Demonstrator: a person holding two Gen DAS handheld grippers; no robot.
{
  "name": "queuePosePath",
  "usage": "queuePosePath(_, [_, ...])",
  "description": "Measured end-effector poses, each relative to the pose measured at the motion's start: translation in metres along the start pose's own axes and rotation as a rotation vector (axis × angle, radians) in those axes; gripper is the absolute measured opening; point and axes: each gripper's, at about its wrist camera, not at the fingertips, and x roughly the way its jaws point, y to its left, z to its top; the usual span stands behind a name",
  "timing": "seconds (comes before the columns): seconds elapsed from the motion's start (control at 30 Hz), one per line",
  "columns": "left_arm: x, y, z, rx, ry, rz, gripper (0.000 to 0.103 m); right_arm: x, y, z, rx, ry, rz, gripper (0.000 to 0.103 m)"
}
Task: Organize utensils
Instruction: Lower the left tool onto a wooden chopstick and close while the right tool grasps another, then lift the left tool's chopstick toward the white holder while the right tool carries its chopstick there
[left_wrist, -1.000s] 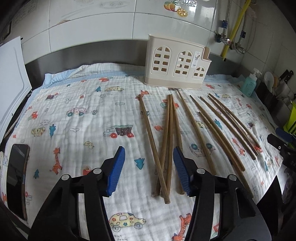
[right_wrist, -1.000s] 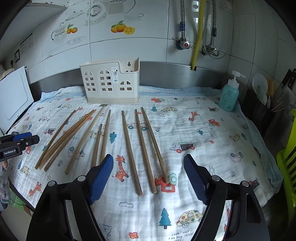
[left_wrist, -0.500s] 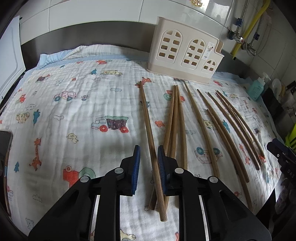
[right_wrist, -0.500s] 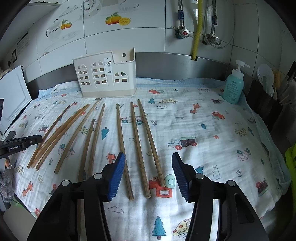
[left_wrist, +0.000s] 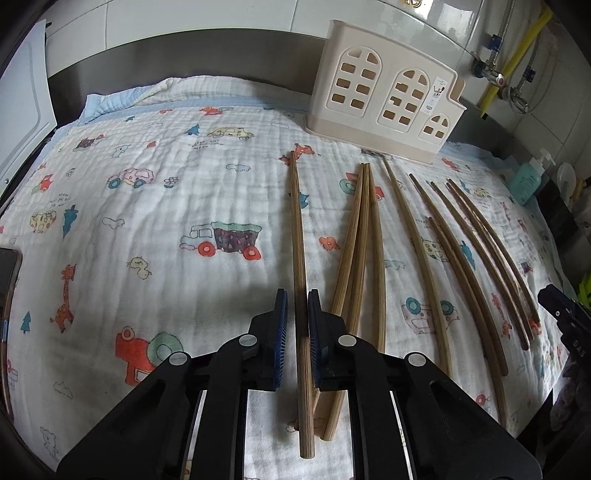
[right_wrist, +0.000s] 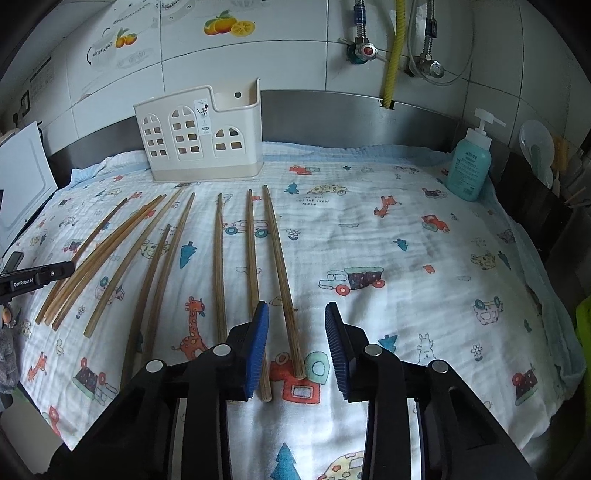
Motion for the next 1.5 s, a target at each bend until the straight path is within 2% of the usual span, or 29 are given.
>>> queuePosePath(0.23, [-0.001,-0.004,-0.002,0.017,0.004,0.016,0.01,0.011,0.004,-0.001,-0.026,0.022,0.018,0.025])
queuePosePath(0.5, [-0.001,-0.005,-0.002,0.014,0.001,0.019,0.011,0.029,0.006,-0.004,-0.048,0.055,0.017,0.01])
queuePosePath(0.7, [0.0,-0.008,-0.003,0.029,-0.01,0.036,0.01,0.027,0.006,-0.004,-0.045,0.047,0.012,0.008])
queuePosePath(0.83, [-0.001,-0.005,-0.002,0.034,-0.01,0.029,0.006,0.015,0.007,-0.001,-0.035,0.017,0.016,0.007])
queuePosePath(1.13, [-0.025,-0.001,0.005,0.059,-0.065,-0.004,0.005,-0.027,0.014,0.021,-0.029,-0.095,0.028,0.007])
queuePosePath(1.5, [-0.065,-0.002,0.034,0.125,-0.176,-0.051,0.005,-0.068,0.023,0.076,-0.038,-0.196,0.078,0.007])
